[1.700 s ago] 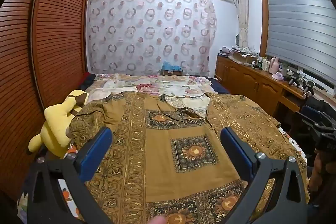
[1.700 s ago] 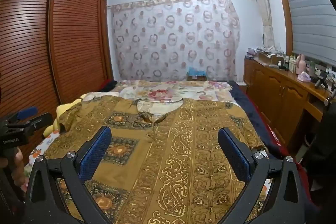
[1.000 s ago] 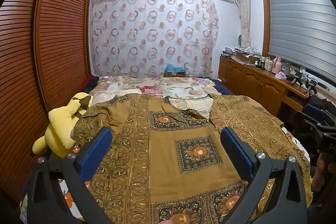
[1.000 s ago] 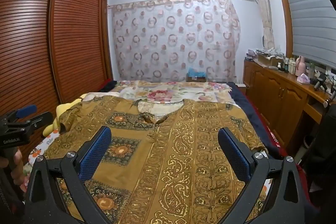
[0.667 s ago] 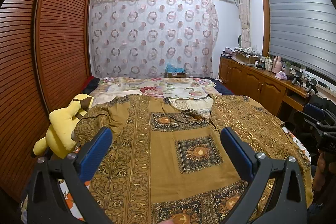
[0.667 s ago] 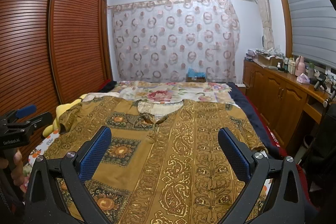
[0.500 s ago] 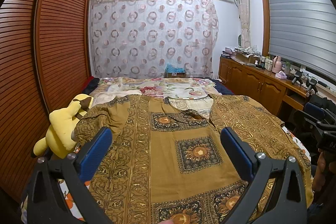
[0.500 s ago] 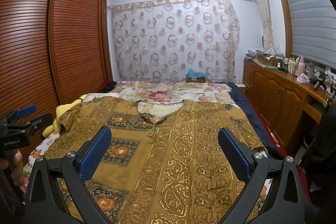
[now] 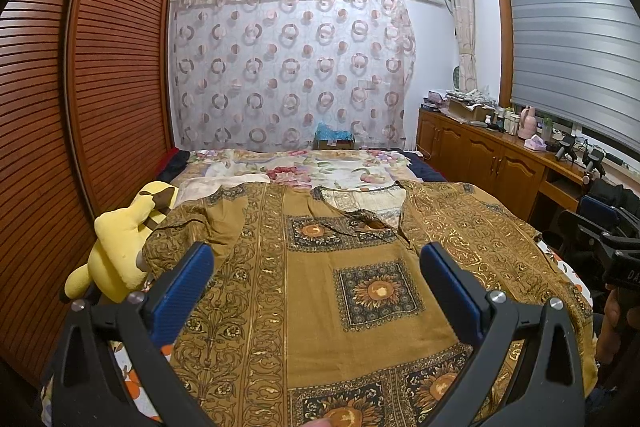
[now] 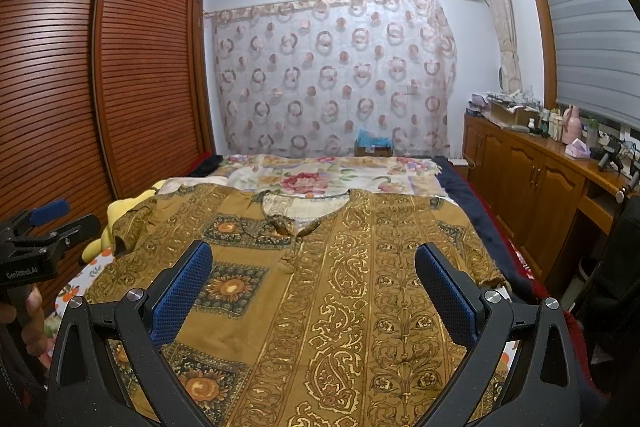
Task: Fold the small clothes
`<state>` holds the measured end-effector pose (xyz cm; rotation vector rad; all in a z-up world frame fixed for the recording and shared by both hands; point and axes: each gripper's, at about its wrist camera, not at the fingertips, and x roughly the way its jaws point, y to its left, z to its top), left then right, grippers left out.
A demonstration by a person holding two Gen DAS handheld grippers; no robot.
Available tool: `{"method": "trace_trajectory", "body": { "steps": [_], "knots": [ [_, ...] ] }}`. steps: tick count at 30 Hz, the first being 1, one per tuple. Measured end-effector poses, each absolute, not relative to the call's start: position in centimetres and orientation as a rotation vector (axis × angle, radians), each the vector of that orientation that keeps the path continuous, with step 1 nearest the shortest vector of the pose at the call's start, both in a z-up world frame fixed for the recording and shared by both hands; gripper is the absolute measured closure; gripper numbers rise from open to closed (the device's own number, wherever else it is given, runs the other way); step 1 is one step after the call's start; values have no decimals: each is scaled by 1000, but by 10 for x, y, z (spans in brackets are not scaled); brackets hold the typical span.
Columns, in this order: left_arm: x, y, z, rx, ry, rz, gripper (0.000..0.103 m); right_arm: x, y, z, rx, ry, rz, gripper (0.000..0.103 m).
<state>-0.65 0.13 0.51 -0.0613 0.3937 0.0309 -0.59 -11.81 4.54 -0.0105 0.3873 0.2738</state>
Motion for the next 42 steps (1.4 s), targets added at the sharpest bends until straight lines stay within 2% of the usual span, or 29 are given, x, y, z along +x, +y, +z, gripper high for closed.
{"method": "trace_trajectory", "body": {
  "steps": [42],
  "knots": [
    [-9, 10, 18, -62, 396, 31, 0, -6, -118, 42, -7, 392, 286, 0]
  ]
}}
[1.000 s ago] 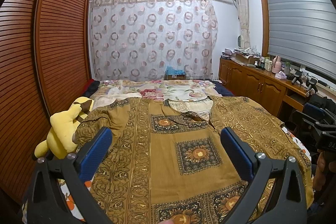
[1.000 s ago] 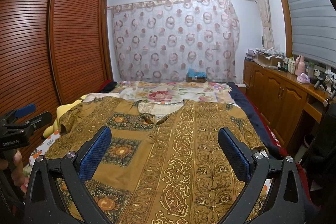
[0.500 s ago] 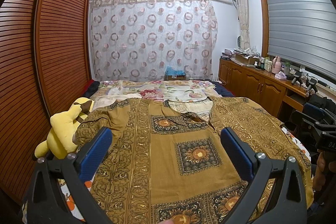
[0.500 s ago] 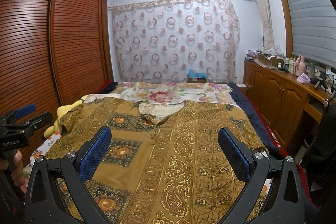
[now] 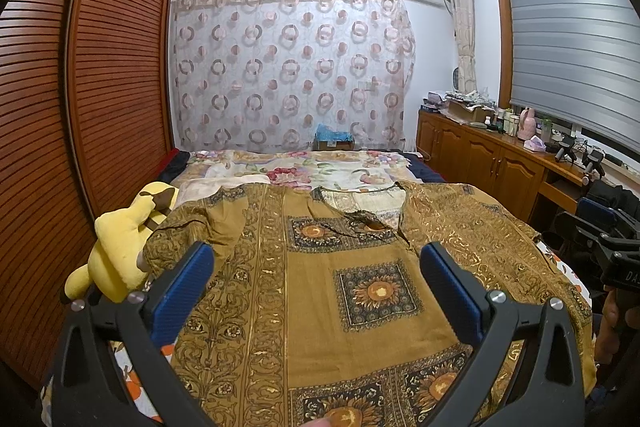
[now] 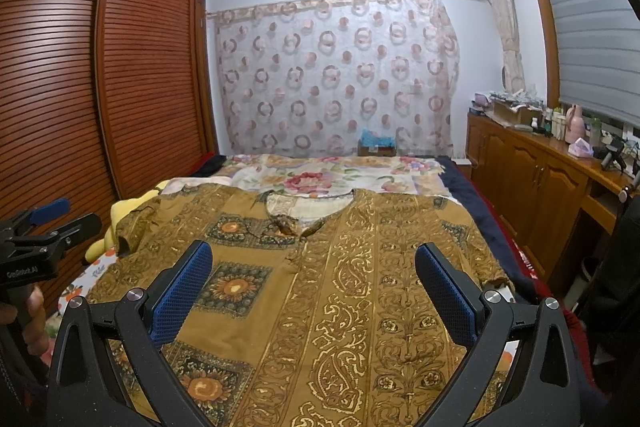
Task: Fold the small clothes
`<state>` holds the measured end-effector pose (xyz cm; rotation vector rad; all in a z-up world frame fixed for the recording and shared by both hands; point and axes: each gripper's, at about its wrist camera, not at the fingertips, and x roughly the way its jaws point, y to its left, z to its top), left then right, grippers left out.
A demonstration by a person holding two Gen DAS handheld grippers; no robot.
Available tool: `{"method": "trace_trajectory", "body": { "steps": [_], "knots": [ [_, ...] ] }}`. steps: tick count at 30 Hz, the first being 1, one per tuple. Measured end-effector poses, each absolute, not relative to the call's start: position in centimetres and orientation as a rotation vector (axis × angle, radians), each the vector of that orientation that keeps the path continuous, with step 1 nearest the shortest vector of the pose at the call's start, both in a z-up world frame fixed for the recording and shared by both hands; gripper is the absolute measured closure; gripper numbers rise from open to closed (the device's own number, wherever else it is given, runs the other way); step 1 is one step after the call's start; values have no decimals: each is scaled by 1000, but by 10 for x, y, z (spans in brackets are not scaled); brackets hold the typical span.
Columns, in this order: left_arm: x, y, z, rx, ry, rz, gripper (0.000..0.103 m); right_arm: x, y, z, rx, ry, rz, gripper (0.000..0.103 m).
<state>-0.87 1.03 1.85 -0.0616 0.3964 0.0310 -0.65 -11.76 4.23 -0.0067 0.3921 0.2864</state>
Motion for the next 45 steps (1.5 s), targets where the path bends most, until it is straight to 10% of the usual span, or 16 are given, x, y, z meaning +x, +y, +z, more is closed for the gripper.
{"method": "trace_trajectory", "body": {
  "steps": [36, 45],
  "knots": [
    [72, 160, -76, -84, 679, 136, 2, 59, -61, -31, -111, 580, 514, 0],
    [93, 177, -102, -66, 789, 115, 26, 71, -52, -45, -136, 633, 523, 0]
  ]
}}
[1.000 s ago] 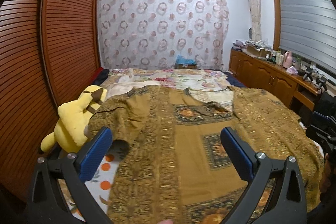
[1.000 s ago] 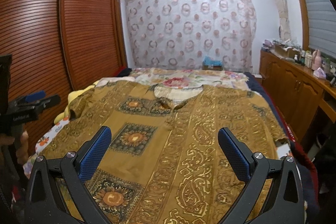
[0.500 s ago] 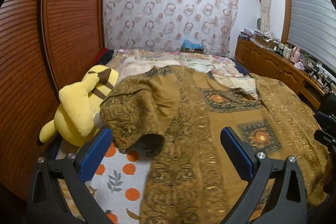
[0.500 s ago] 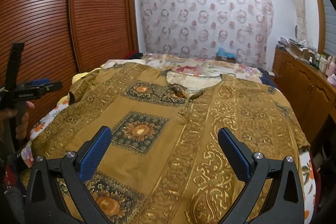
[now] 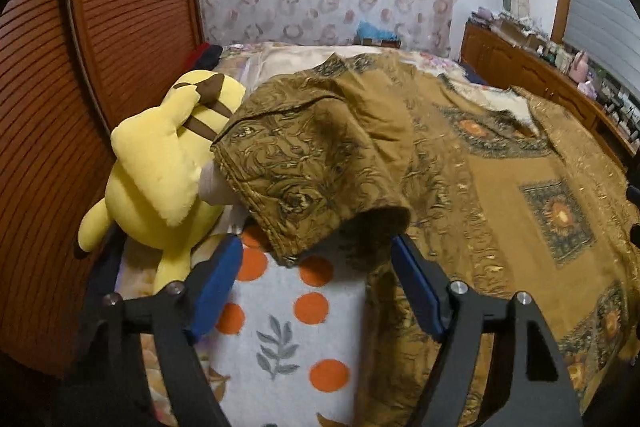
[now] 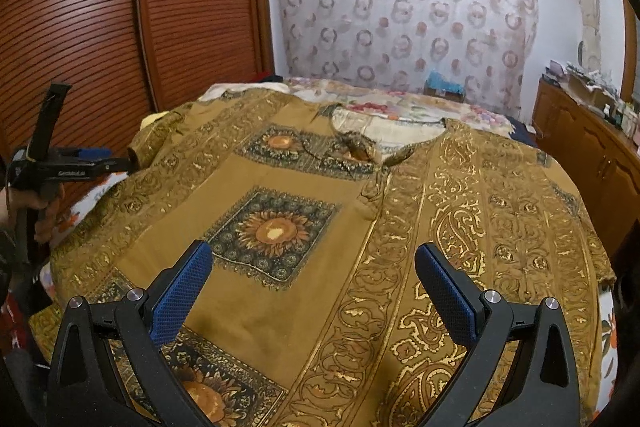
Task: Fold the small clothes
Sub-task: 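Reach the left tool to the shirt sleeve beside the yellow plush toy, then grasp the sleeve with the left tool and lift it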
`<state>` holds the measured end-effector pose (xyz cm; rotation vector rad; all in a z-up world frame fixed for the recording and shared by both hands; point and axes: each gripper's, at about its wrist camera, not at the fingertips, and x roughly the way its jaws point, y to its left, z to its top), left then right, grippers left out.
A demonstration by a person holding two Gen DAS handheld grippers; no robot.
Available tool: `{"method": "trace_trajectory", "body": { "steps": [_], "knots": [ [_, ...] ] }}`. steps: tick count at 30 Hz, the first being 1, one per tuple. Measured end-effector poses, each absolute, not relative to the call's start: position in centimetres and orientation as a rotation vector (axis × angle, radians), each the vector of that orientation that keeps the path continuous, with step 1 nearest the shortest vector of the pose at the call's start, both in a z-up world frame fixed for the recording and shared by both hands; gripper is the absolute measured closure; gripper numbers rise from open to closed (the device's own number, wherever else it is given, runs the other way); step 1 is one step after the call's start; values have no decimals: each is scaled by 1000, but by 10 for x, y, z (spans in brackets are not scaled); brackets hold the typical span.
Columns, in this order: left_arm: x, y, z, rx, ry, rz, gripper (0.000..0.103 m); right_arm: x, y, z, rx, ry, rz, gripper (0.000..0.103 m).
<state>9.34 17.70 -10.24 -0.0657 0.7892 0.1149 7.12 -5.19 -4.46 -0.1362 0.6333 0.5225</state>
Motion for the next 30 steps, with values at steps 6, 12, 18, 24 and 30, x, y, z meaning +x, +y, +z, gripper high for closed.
{"method": "trace_trajectory", "body": {
  "steps": [6, 12, 18, 24, 30],
  "knots": [
    [108, 188, -113, -7, 843, 130, 64, 74, -48, -50, -156, 642, 516, 0],
    [113, 193, -106, 38, 825, 117, 96, 76, -50, -54, -148, 651, 514, 0],
    [116, 178, -66, 74, 723, 77, 103, 75, -50, -56, -149, 653, 514, 0],
    [120, 129, -19, 116, 639, -46, 102, 74, -49, -56, -143, 655, 513, 0],
    [116, 89, -8, 123, 632, -131, 102, 74, -51, -57, -136, 661, 512, 0]
  ]
}}
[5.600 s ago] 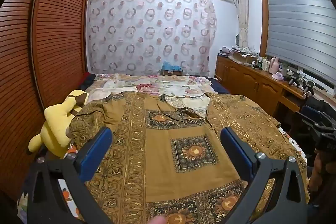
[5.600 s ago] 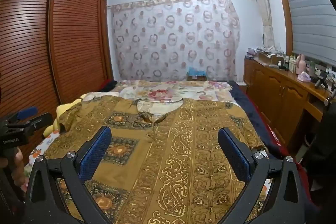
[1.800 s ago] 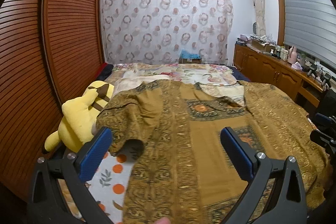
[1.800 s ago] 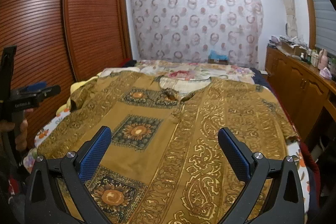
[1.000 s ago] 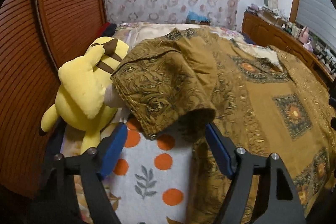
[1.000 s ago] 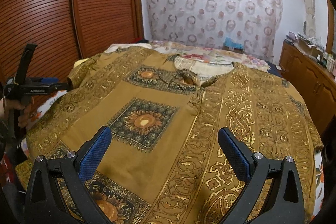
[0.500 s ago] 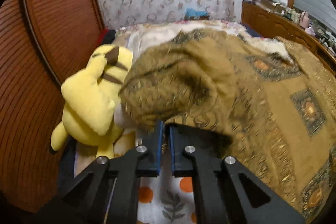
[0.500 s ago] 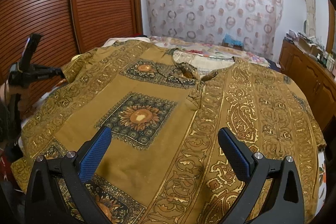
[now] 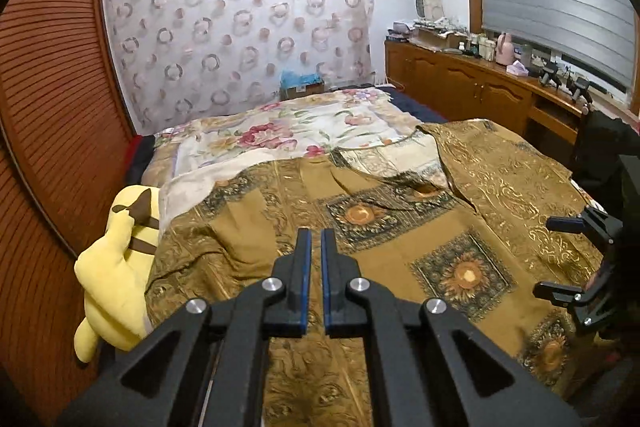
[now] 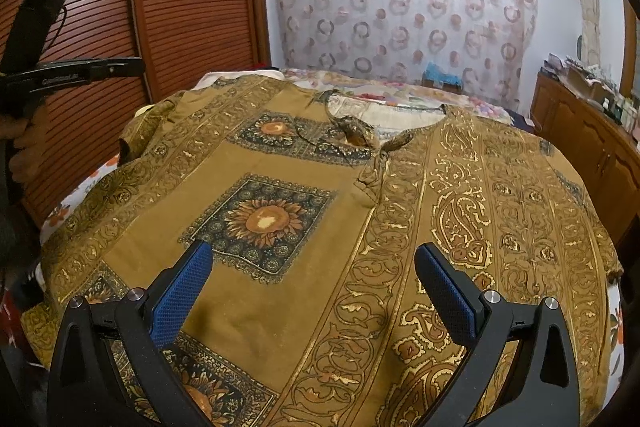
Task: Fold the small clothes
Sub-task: 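Grasp the sleeve with the left tool and lift it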
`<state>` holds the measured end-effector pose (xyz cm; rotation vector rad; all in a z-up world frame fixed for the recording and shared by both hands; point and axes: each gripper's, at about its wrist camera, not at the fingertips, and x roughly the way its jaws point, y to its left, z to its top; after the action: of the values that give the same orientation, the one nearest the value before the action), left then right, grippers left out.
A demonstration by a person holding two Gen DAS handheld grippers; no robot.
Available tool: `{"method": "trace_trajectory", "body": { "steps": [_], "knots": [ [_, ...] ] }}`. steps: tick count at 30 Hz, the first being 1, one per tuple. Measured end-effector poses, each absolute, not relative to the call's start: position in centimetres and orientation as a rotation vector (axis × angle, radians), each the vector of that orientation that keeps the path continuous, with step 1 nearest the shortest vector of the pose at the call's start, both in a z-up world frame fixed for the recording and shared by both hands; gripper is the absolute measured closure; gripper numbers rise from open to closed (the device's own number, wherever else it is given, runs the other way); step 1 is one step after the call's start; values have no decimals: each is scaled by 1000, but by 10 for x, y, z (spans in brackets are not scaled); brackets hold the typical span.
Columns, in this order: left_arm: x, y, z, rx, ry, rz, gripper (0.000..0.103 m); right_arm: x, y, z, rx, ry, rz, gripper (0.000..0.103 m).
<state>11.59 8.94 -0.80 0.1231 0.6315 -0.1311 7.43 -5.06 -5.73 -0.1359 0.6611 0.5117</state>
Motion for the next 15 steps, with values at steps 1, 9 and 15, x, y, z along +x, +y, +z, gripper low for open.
{"method": "trace_trajectory", "body": {
  "steps": [1, 9, 15],
  "knots": [
    [114, 91, -8, 115, 637, -128, 101, 74, -51, -57, -136, 662, 512, 0],
    [85, 141, -42, 130, 740, 4, 61, 75, -51, -58, -137, 661, 513, 0],
    [90, 167, -83, 134, 861, 33, 56, 74, -51, -58, -145, 661, 511, 0]
  ]
}}
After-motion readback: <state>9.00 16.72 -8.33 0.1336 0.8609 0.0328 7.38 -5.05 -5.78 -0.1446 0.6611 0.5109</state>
